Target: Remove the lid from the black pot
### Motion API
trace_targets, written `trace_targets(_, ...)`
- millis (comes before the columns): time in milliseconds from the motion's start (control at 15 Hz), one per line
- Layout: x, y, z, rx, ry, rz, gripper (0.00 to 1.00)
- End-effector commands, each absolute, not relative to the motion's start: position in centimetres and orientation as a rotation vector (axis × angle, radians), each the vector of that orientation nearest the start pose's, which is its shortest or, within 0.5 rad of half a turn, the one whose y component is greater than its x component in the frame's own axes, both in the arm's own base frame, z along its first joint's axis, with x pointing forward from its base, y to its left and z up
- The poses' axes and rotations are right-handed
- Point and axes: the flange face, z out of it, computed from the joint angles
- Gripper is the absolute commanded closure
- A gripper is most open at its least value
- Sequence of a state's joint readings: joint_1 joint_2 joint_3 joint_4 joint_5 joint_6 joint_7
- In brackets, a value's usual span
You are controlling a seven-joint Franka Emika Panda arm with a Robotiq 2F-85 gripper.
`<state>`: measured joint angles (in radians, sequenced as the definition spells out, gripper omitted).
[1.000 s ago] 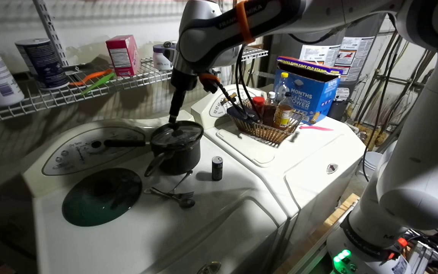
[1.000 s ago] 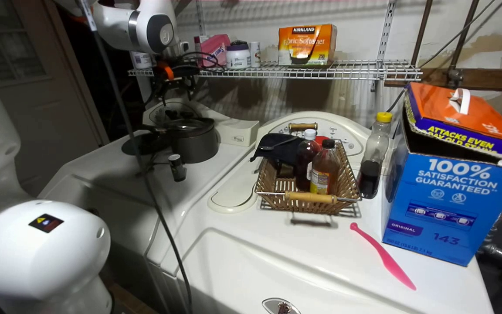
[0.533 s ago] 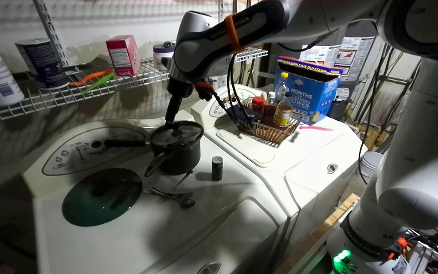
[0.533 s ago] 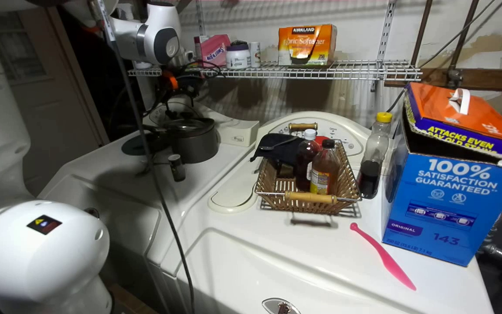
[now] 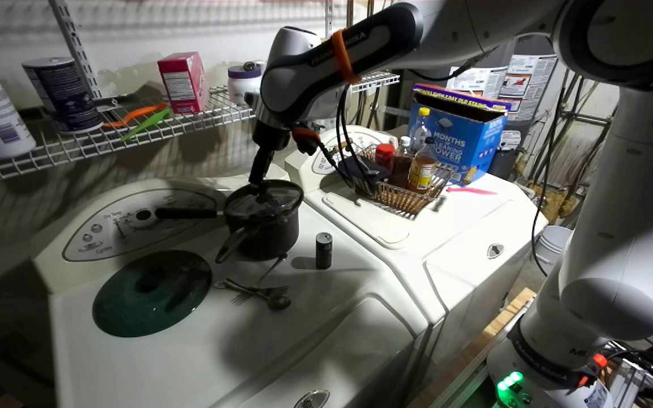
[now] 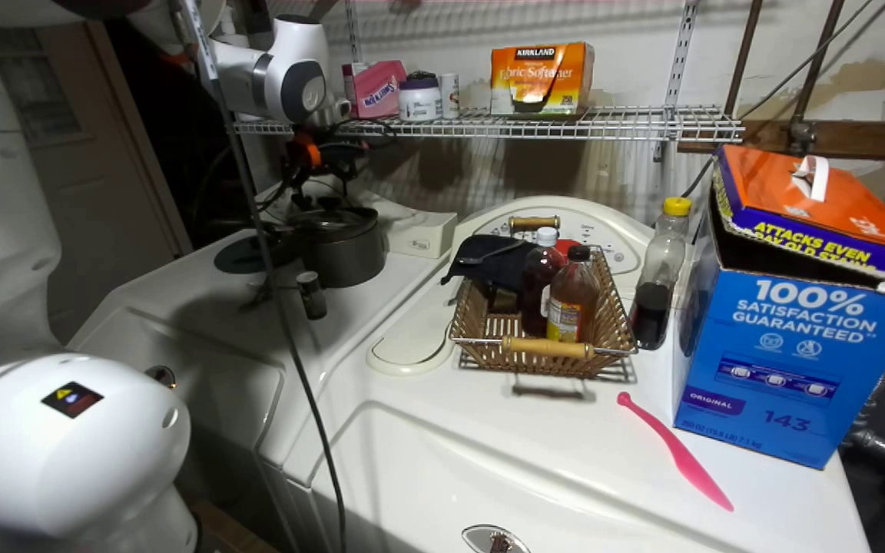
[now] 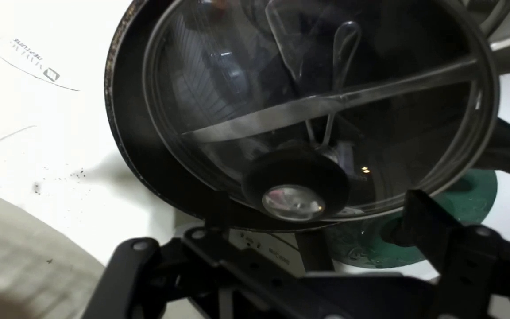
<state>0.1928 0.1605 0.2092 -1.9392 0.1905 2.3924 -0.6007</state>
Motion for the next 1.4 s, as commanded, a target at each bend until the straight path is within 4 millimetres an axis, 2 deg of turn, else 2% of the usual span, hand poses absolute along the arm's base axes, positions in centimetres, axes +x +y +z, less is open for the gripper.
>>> trace_targets(0,57.7,23.9,43.0,-2.618,-1.229,-0.458,0.1)
trace_targets(67,57.7,23.8,42.8,-2.61,-1.223,-0.455,0.16)
trace_targets(133,57.7,23.8,42.6,-2.605,-1.221,-0.449,0.16)
trace_targets(200,57.8,23.4,42.6,-2.605,-1.216,-0.446,0.23)
trace_targets(267,57.9,23.2,42.4,-2.606,-1.21,-0.439,0.17)
trace_targets(333,57.9,23.1,42.3,-2.607,-1.202,-0.433,0.15)
trace_targets(400,57.9,23.0,42.0,-2.61,-1.198,-0.421,0.18)
trace_targets(667,58.1,22.8,41.4,-2.618,-1.19,-0.397,0.17)
trace_targets(733,58.1,22.8,41.2,-2.619,-1.19,-0.392,0.24)
trace_targets(800,58.1,22.8,41.2,-2.618,-1.188,-0.391,0.36)
trace_targets(1067,58.2,22.9,42.3,-2.619,-1.191,-0.403,0.64)
trace_targets(1333,57.7,23.5,43.5,-2.62,-1.194,-0.404,0.66)
